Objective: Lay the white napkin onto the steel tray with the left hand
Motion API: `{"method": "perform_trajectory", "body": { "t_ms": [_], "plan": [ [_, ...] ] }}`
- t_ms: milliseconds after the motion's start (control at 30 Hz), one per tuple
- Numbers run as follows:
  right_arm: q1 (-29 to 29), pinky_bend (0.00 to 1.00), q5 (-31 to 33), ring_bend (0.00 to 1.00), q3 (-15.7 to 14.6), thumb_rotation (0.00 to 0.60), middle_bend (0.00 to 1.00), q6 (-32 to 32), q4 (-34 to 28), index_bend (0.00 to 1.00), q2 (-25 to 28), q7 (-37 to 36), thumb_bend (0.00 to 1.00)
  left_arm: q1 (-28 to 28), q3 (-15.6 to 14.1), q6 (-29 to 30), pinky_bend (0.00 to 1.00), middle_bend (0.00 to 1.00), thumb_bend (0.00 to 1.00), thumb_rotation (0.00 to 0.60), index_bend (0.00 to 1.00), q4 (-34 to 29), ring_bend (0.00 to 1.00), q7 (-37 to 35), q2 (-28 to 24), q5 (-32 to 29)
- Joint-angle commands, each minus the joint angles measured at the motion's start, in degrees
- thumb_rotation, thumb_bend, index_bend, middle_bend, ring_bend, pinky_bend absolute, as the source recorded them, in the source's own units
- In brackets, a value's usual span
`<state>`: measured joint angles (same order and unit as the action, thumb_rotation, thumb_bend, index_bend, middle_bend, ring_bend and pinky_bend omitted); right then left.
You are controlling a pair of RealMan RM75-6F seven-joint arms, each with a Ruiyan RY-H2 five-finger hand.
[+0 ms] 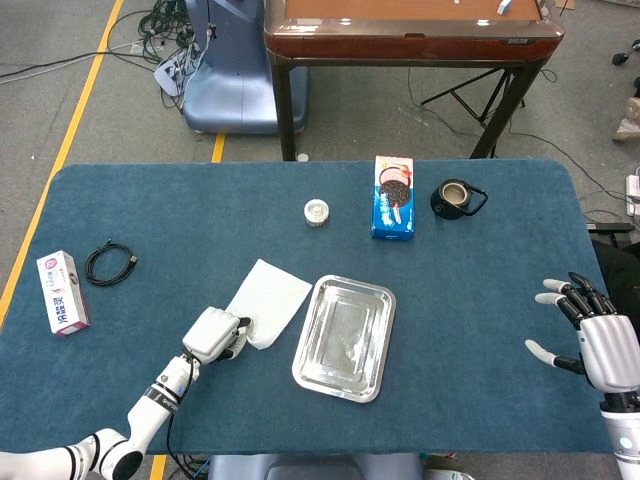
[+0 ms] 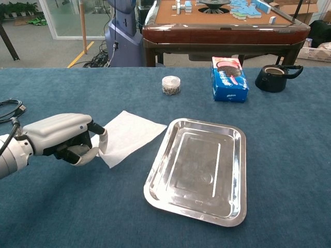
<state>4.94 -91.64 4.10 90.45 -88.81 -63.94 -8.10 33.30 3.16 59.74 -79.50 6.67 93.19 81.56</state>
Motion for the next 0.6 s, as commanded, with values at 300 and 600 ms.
{"method": "perform_trajectory", "body": {
  "t_ms": [300, 600],
  "plan": [
    [-0.3, 0.23, -0.8, 0.12, -0.1, 0.600, 0.26, 0.9, -0.7, 0.36, 0.4, -0.3, 0.03, 0.5, 1.9, 0.9, 1.00, 1.00, 0.55, 0.600, 0.59, -10.7, 1.00, 7.1, -3.3, -2.4],
    [-0.4, 0.23, -1.3, 0.12, -0.1, 0.600, 0.26, 1.5, -1.0, 0.36, 0.7, -0.5, 0.03, 0.3, 0.7, 2.0, 1.00, 1.00, 0.55, 0.600, 0.59, -18.1, 1.00, 15.0, -3.7, -3.2]
  ]
}}
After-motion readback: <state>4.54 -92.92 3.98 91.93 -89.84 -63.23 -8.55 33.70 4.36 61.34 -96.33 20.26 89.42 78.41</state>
